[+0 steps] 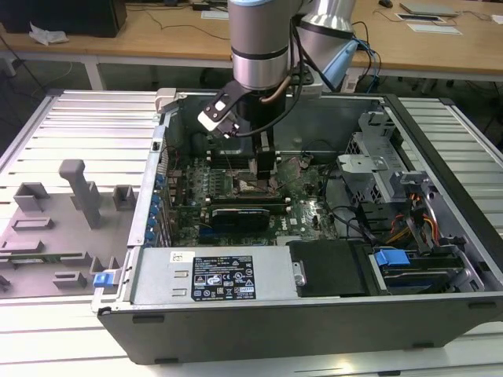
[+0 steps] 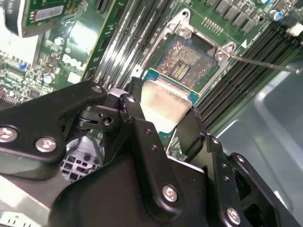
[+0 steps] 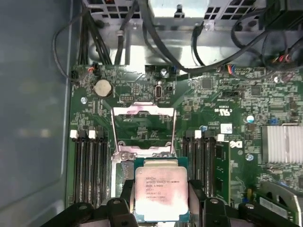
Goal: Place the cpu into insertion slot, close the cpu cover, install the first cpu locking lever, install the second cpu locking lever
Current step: 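Place the cpu into insertion slot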
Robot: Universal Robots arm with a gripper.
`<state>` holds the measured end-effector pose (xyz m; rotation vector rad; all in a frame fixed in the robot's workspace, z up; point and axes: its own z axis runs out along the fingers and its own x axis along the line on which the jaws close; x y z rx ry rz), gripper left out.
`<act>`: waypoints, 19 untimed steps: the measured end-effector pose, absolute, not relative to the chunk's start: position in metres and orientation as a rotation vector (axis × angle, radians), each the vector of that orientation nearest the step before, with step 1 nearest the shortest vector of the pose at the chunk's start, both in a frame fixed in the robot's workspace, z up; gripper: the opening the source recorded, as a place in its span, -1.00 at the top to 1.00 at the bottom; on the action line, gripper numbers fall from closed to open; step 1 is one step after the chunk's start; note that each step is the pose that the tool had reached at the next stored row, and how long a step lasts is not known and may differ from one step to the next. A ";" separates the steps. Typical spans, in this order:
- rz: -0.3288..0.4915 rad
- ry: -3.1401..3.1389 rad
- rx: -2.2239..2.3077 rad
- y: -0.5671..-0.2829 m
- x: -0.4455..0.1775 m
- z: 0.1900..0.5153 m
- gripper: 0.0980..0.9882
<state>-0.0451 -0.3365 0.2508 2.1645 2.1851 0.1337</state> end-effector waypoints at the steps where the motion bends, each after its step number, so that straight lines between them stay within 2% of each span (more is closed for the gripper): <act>1: 0.133 2.188 2.161 -0.336 -0.046 0.248 0.00; 19: 0.114 2.176 2.158 -0.321 -0.060 0.215 0.00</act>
